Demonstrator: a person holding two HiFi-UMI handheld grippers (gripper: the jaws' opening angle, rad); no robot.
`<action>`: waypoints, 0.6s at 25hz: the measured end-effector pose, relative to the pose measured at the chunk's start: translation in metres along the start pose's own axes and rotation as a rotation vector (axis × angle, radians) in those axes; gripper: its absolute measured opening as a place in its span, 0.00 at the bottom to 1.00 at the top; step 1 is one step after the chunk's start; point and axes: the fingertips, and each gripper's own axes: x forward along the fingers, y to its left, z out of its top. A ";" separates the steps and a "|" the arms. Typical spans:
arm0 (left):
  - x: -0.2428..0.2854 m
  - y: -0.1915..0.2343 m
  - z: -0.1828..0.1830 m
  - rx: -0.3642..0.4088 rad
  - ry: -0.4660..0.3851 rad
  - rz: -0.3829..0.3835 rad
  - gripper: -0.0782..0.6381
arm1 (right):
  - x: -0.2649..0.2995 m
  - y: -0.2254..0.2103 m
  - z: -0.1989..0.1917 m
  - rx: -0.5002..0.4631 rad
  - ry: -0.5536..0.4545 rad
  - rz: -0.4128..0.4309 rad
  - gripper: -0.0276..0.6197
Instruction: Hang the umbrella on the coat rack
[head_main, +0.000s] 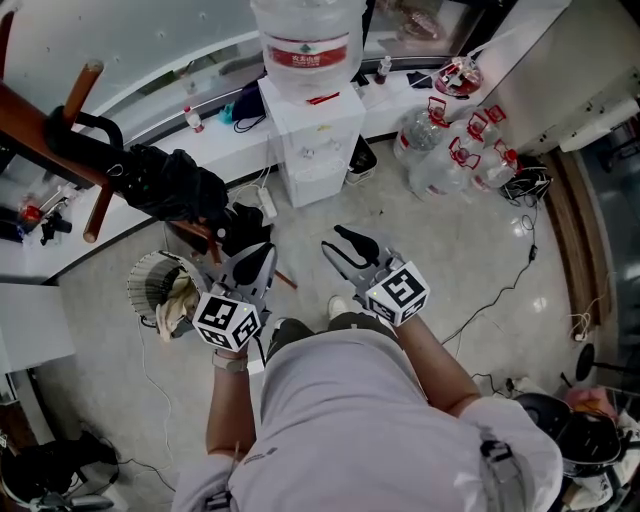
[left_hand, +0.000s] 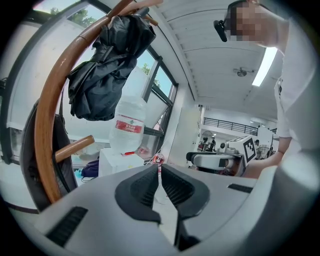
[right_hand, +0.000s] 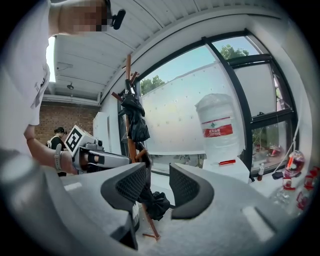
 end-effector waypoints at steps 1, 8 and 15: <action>-0.001 -0.001 0.000 0.001 0.000 0.001 0.11 | 0.000 0.000 0.000 0.000 0.000 0.001 0.28; -0.008 0.000 -0.002 -0.003 -0.002 0.026 0.11 | 0.003 0.001 0.001 0.011 -0.004 0.016 0.28; -0.020 0.007 -0.003 -0.008 -0.008 0.060 0.11 | 0.013 0.006 0.002 0.005 0.002 0.047 0.28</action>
